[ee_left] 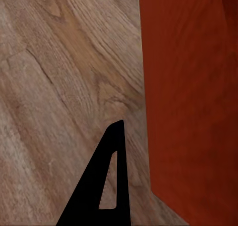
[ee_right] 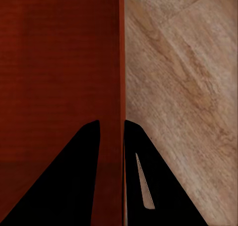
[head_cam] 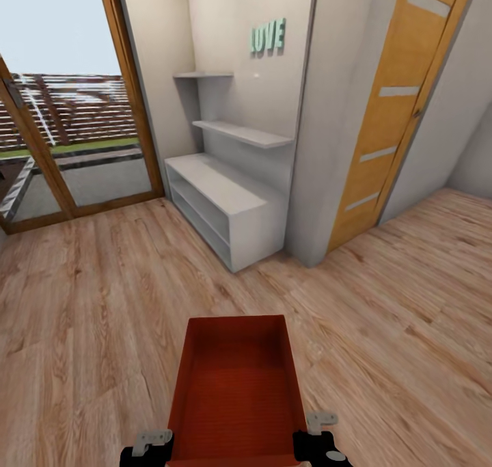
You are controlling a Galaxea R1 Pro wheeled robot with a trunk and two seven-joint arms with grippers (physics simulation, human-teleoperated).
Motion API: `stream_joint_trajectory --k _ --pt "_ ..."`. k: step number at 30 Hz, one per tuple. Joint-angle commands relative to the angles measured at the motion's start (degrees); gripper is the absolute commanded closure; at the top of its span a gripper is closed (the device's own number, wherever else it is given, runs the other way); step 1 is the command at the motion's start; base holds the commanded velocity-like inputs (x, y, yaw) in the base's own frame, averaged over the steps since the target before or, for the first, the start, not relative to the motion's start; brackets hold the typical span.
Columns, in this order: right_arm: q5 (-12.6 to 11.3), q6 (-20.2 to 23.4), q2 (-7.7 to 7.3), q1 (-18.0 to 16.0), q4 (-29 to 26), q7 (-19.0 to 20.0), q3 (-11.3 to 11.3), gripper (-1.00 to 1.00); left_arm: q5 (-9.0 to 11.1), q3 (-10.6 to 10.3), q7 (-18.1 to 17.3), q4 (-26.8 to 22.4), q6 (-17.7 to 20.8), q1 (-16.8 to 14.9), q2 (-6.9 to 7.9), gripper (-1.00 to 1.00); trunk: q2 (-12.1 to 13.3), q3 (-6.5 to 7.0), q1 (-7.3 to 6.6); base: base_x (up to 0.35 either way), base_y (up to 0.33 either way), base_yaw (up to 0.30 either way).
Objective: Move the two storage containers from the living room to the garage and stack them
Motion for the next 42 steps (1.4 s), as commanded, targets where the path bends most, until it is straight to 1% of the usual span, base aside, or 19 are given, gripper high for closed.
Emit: stream_joint_trajectory --k 1,7,15,42 --pt "0.09 -0.17 0.01 -0.05 0.01 -0.35 -0.27 1.00 0.16 0.40 0.04 0.06 -0.16 -0.02 0.01 1.00 -0.02 0.01 0.03 0.346 0.000 0.000" --pt "0.09 -0.14 0.01 -0.05 0.01 -0.35 -0.27 1.00 0.12 0.42 0.04 0.06 -0.16 -0.02 0.01 1.00 -0.02 0.10 0.03 0.346 0.000 -0.044" --pt "0.09 -0.16 0.01 -0.05 0.01 -0.27 -0.27 1.00 0.16 0.43 0.04 0.06 -0.39 -0.02 0.02 1.00 -0.02 0.11 0.03 0.306 0.000 -0.256" --pt "0.09 -0.13 0.01 -0.05 0.01 -0.29 -0.27 1.00 0.16 0.44 0.04 0.06 -0.43 -0.01 0.07 1.00 -0.02 0.65 0.03 0.014 0.000 -0.299"
